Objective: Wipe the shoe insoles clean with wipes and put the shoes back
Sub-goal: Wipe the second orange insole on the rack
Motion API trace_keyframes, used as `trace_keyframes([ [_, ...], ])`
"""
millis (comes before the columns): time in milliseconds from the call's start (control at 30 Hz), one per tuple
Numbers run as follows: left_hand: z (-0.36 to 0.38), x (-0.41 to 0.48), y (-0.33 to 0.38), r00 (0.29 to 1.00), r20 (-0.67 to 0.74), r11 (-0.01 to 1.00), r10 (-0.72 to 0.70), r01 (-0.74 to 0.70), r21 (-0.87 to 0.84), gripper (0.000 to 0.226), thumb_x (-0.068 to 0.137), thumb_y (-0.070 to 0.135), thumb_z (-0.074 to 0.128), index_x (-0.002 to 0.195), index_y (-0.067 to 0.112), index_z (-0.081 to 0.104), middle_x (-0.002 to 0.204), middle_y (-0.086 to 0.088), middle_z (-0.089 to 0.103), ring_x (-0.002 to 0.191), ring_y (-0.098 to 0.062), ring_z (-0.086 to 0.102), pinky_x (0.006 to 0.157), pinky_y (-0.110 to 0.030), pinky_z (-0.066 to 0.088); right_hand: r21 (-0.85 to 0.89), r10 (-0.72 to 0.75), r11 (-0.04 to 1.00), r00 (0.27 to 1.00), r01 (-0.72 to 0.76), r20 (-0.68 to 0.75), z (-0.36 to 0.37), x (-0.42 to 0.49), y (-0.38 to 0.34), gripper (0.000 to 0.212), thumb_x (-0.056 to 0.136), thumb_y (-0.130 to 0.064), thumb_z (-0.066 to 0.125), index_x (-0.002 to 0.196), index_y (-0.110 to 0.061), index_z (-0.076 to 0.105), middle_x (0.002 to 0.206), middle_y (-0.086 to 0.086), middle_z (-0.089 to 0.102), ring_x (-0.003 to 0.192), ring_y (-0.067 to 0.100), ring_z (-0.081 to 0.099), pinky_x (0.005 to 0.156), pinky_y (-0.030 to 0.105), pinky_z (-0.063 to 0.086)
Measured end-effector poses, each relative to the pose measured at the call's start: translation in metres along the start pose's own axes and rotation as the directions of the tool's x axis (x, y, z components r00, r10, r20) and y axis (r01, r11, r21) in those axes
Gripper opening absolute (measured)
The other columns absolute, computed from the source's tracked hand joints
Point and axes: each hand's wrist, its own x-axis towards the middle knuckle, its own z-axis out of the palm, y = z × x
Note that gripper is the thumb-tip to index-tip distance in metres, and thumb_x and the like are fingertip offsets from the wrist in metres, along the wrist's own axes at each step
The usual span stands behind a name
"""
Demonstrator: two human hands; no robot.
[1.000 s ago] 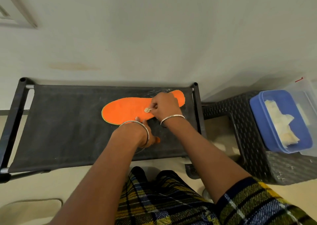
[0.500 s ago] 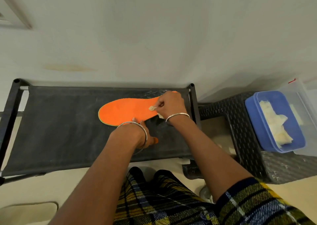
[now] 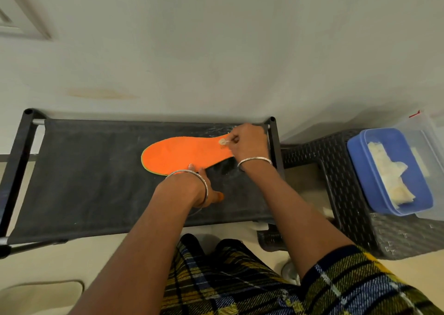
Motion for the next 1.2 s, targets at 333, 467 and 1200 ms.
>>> trace_keyframes([
  [333,0.0,0.0,-0.004,1.0,0.016,1.0,0.017,-0.017,-0.009,0.089,0.095,0.061,0.037,0.154,0.015,-0.011,0.16,-0.011,-0.018,0.149,-0.034,0.007,0.119,-0.048,0.015,-0.072,0.076,0.994,0.995,-0.08,-0.067,-0.01,0.01,0.022,0.02,0.089,-0.015,0.063,0.102,-0.017,0.077,0.104,0.007,0.074,0.103,0.029,0.066,0.089,0.037,0.052],
  [467,0.0,-0.002,-0.003,1.0,0.014,1.0,0.023,-0.023,-0.003,0.087,0.096,0.06,0.036,0.154,0.014,-0.011,0.16,-0.011,-0.017,0.149,-0.033,0.006,0.12,-0.048,0.015,-0.121,0.065,0.99,0.994,-0.075,-0.086,-0.009,0.007,0.017,0.023,0.091,-0.011,0.057,0.104,-0.012,0.076,0.105,0.011,0.072,0.101,0.031,0.066,0.087,0.036,0.052],
  [1200,-0.002,-0.004,-0.001,1.0,-0.005,0.999,0.027,-0.028,-0.036,0.086,0.098,0.055,0.04,0.155,0.012,-0.008,0.161,-0.01,-0.014,0.148,-0.033,0.009,0.118,-0.046,0.017,-0.024,-0.136,0.99,0.986,0.139,0.101,0.014,-0.005,-0.023,0.019,0.089,-0.011,0.062,0.1,-0.014,0.077,0.105,0.006,0.073,0.102,0.025,0.064,0.088,0.036,0.05],
])
